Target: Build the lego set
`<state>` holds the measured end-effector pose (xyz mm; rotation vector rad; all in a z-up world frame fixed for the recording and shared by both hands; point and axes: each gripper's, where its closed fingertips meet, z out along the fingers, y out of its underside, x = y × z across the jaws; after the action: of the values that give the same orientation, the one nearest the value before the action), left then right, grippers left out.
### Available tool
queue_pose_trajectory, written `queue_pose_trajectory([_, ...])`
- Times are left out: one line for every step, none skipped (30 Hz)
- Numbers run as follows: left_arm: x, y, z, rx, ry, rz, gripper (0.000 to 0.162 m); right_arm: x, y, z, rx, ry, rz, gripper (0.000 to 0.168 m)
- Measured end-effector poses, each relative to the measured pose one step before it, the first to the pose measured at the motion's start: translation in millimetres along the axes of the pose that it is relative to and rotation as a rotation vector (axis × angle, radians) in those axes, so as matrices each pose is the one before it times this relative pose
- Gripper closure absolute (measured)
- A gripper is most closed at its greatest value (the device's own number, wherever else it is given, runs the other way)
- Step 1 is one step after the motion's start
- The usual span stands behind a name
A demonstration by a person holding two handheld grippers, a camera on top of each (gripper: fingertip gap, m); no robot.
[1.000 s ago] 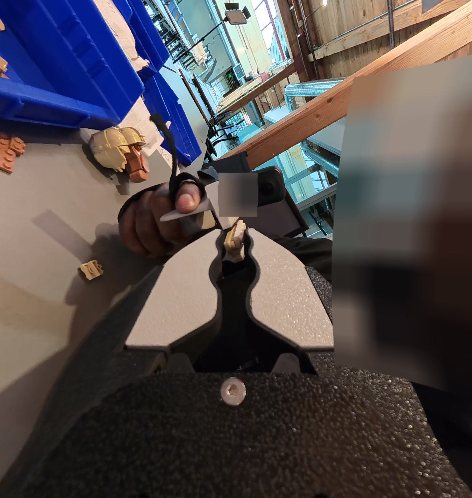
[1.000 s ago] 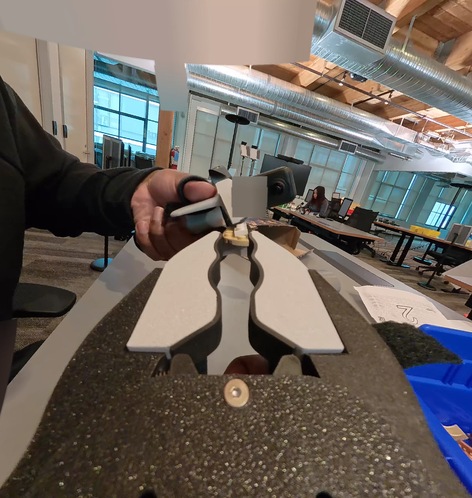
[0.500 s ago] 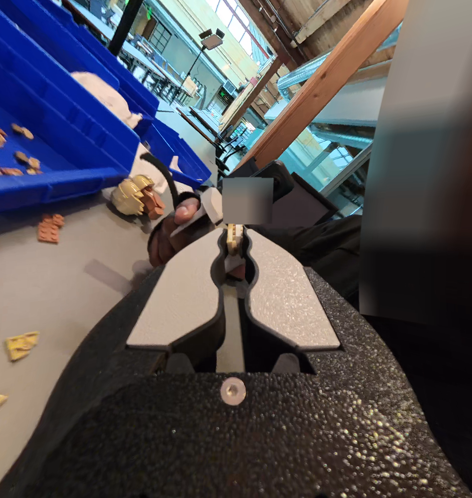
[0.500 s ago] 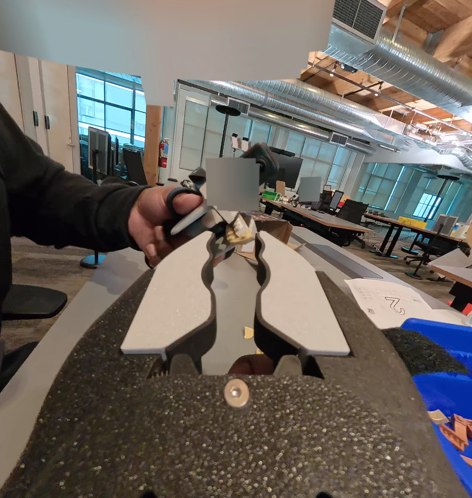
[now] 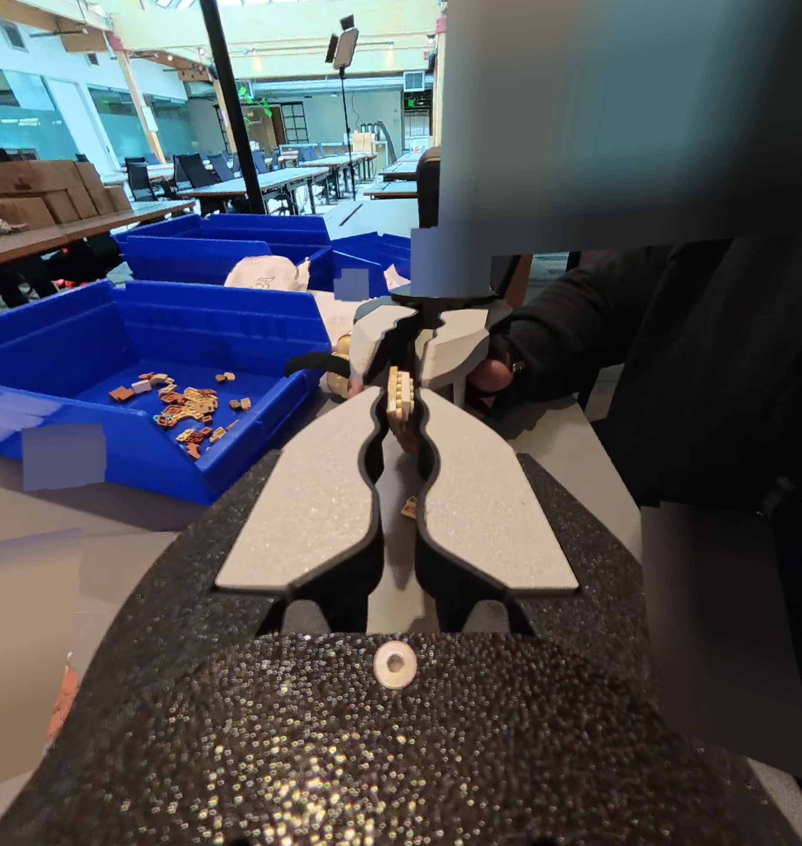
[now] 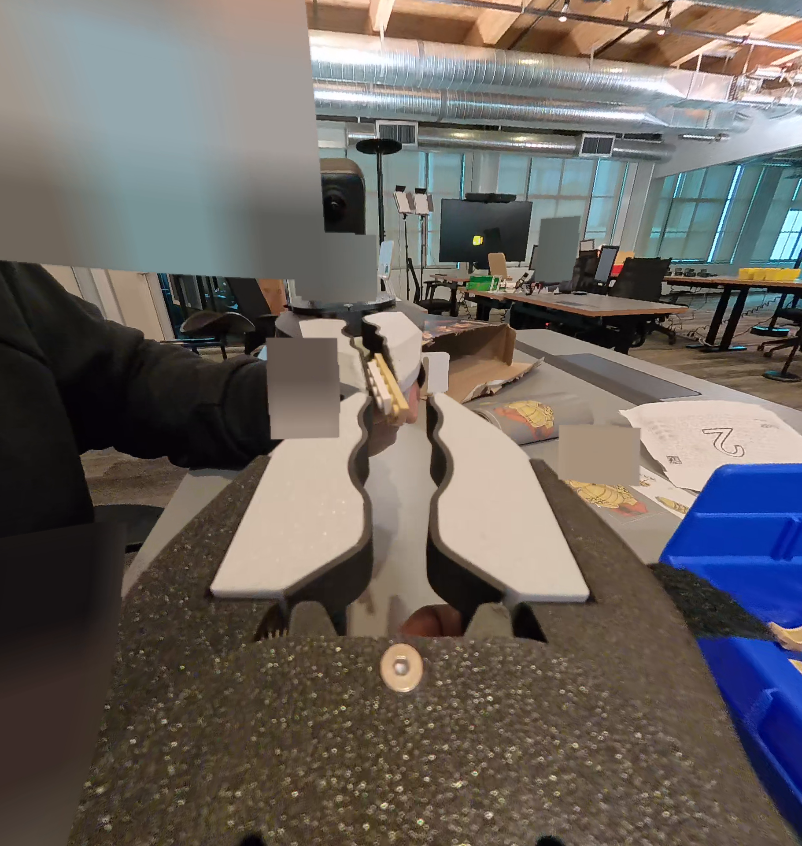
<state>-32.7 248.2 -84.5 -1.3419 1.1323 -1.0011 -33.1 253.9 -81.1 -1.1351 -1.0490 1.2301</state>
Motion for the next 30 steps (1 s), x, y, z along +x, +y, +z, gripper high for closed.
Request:
queue_pose_trajectory([0.07,-0.09,-0.10,0.0073,0.0075,0.0113,0.153,0.43,1.13,0.10,-0.0051,-0.0011,-0.0015,0.148])
queue_pose_trajectory([-0.32,1.36,0.07,-0.0028,0.0056,0.0087,0.152,0.12,1.05,0.12,-0.0031,-0.0035,-0.0014,0.150])
queue_pose_trajectory([-0.41,1.07,-0.01,0.0002,0.0028,0.0128,0.153,0.06,1.55,0.27,-0.0065,-0.0035,-0.0008,0.150])
queue_pose_trajectory([-0.35,1.30,-0.17,-0.0008,0.0030,0.0123,0.153,0.18,1.65,0.43,-0.0071,-0.0023,-0.0006,0.151])
queue_pose_trajectory([-0.29,1.38,-0.18,-0.0004,0.0037,0.0088,0.153,-0.20,1.50,0.38,-0.0061,-0.0033,-0.0024,0.152])
queue_pose_trajectory([-0.11,1.56,-0.16,-0.0024,0.0054,0.0040,0.153,-0.46,1.47,0.27,-0.0060,-0.0036,-0.0062,0.153])
queue_pose_trajectory([-0.27,1.55,-0.25,-0.0028,0.0049,0.0010,0.153,-0.51,1.64,0.43,-0.0079,-0.0030,-0.0090,0.155])
queue_pose_trajectory([-0.27,1.67,-0.38,-0.0024,0.0027,0.0038,0.153,-0.39,1.76,0.47,-0.0089,-0.0020,-0.0075,0.156])
queue_pose_trajectory([0.03,1.52,-0.40,-0.0015,0.0022,0.0058,0.153,0.00,1.55,0.50,-0.0074,0.0001,-0.0048,0.156])
queue_pose_trajectory([0.04,1.30,-0.35,0.0003,0.0015,0.0029,0.153,-0.13,1.41,0.32,-0.0057,-0.0008,-0.0033,0.157])
queue_pose_trajectory([0.12,1.15,-0.32,0.0022,0.0008,0.0018,0.153,-0.08,1.06,0.21,-0.0032,-0.0013,-0.0033,0.157])
queue_pose_trajectory([0.26,1.05,-0.13,0.0021,0.0014,-0.0001,0.153,-0.11,1.10,0.13,-0.0029,-0.0009,-0.0034,0.157])
queue_pose_trajectory([0.06,1.20,-0.13,0.0000,-0.0004,0.0025,0.153,-0.07,1.20,0.13,-0.0044,-0.0015,-0.0039,0.157])
queue_pose_trajectory([0.07,1.17,-0.16,-0.0018,-0.0019,0.0067,0.153,-0.10,1.21,0.08,-0.0052,-0.0024,-0.0049,0.157])
queue_pose_trajectory([0.08,0.93,-0.11,-0.0018,-0.0031,0.0071,0.153,-0.07,1.02,0.09,-0.0053,-0.0017,-0.0053,0.157])
queue_pose_trajectory([0.31,0.60,-0.16,0.0007,-0.0023,0.0078,0.153,-0.44,0.65,0.14,-0.0034,-0.0033,-0.0031,0.157])
queue_pose_trajectory([0.69,-0.01,-0.25,0.0055,-0.0012,0.0064,0.153,-0.75,-0.05,-0.05,-0.0006,-0.0038,-0.0033,0.158])
queue_pose_trajectory([0.82,-0.29,-0.10,0.0081,-0.0027,0.0047,0.153,-0.90,-0.28,-0.05,0.0010,-0.0034,-0.0045,0.158])
queue_pose_trajectory([0.92,-0.18,-0.12,0.0069,-0.0025,0.0068,0.153,-1.00,-0.09,-0.11,-0.0013,-0.0036,-0.0064,0.158])
queue_pose_trajectory([0.74,0.11,-0.11,0.0035,-0.0033,0.0097,0.153,-0.80,0.03,-0.13,-0.0031,-0.0022,-0.0079,0.158])
queue_pose_trajectory([0.45,-0.17,-0.06,0.0036,-0.0054,0.0126,0.153,-0.47,-0.15,-0.19,-0.0026,0.0000,-0.0085,0.158])
queue_pose_trajectory([0.44,-0.45,0.21,0.0048,-0.0030,0.0086,0.153,-0.46,-0.49,-0.31,-0.0001,-0.0004,-0.0090,0.158])
queue_pose_trajectory([0.40,-0.45,0.22,0.0048,0.0006,-0.0016,0.153,-0.47,-0.52,-0.35,0.0008,-0.0007,-0.0081,0.158])
queue_pose_trajectory([0.51,-0.38,0.22,0.0054,0.0027,-0.0034,0.153,-0.44,-0.38,-0.35,-0.0008,-0.0022,-0.0068,0.158])
queue_pose_trajectory([0.38,0.00,0.24,0.0035,0.0012,0.0007,0.153,-0.51,-0.05,-0.32,-0.0032,-0.0025,-0.0052,0.158])
queue_pose_trajectory([0.43,-0.11,-0.05,0.0038,-0.0006,0.0045,0.153,-0.54,-0.09,-0.14,-0.0036,-0.0027,-0.0036,0.159])
queue_pose_trajectory([0.54,0.00,-0.05,0.0026,0.0002,0.0061,0.153,-0.77,-0.04,-0.11,-0.0044,-0.0022,-0.0064,0.159])
queue_pose_trajectory([0.66,-0.06,-0.11,0.0017,0.0014,0.0047,0.153,-0.73,-0.17,-0.09,-0.0027,-0.0026,-0.0077,0.159])
queue_pose_trajectory([0.56,-0.48,0.05,0.0026,0.0004,0.0039,0.153,-0.55,-0.46,-0.09,0.0001,-0.0036,-0.0036,0.159])
queue_pose_trajectory([0.32,-0.28,0.12,0.0009,-0.0009,0.0052,0.153,-0.50,-0.27,-0.16,-0.0011,-0.0045,-0.0019,0.159])
